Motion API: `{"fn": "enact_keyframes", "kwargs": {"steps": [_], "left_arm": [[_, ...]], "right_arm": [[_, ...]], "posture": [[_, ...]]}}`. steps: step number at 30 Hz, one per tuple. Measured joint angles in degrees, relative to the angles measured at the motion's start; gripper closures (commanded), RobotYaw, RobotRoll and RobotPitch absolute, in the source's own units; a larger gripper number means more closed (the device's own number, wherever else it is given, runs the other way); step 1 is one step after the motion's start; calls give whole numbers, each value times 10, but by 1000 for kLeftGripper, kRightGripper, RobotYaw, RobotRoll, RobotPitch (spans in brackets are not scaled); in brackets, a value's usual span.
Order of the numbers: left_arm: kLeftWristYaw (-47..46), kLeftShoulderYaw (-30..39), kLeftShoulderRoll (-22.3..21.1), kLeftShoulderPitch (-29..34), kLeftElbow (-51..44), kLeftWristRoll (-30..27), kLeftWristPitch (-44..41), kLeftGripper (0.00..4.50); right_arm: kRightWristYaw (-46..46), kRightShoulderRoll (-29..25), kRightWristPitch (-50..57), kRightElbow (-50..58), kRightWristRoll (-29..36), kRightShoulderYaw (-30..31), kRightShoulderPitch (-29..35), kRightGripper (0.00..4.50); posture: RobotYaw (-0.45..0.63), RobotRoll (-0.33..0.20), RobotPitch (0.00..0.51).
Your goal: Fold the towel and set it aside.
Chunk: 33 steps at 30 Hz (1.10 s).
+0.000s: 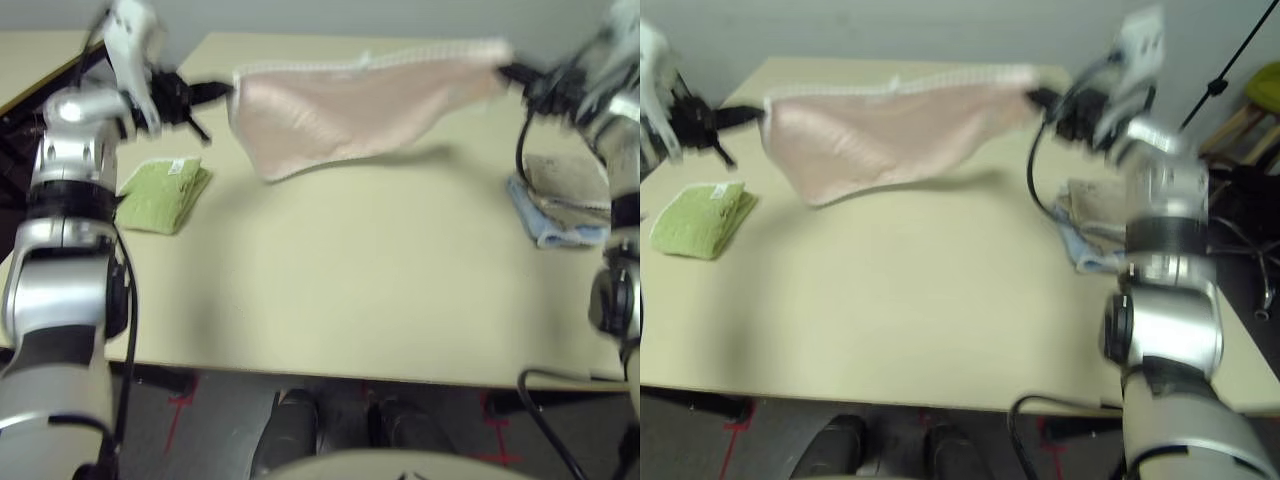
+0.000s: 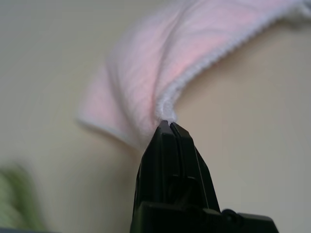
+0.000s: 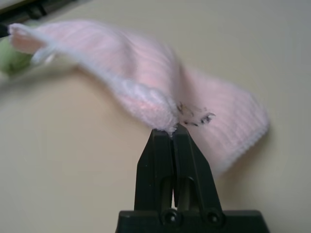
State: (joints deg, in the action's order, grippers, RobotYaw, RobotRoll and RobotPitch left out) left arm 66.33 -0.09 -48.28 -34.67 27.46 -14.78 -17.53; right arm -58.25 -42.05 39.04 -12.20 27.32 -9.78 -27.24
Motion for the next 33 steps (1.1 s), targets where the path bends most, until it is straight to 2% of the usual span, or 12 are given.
{"fn": "enact_keyframes", "kwargs": {"steps": [2,4,8,11,14,21,25,27,33], "left_arm": [[5,1,-1,55,-51,-17,-47,4479],[9,8,-10,83,-98,-33,-80,4479],[35,16,-53,153,-165,-57,-146,4479],[59,14,-81,180,-187,-63,-185,4479],[91,13,-128,208,-208,-75,-225,4479],[136,18,-187,263,-255,-108,-276,4479],[139,25,-197,263,-261,-118,-279,4479],[123,26,-191,242,-249,-109,-267,4479],[83,-6,-129,125,-172,-50,-183,4479]], "right_arm": [[-13,-19,35,50,12,2,56,4500],[-24,-34,52,82,21,4,77,4500],[-46,-61,80,105,29,17,122,4500],[-75,-101,81,108,25,38,144,4500],[-114,-148,78,110,15,62,163,4500],[-168,-190,71,111,10,88,188,4500],[-159,-186,41,87,-4,88,166,4500],[-140,-173,18,56,-20,87,142,4500],[-108,-125,-61,-22,-72,94,67,4500]], "posture": [[105,0,82],[105,0,82],[108,0,83],[110,0,82],[113,0,81],[120,0,79],[121,0,79],[124,0,79],[119,0,79]]}}
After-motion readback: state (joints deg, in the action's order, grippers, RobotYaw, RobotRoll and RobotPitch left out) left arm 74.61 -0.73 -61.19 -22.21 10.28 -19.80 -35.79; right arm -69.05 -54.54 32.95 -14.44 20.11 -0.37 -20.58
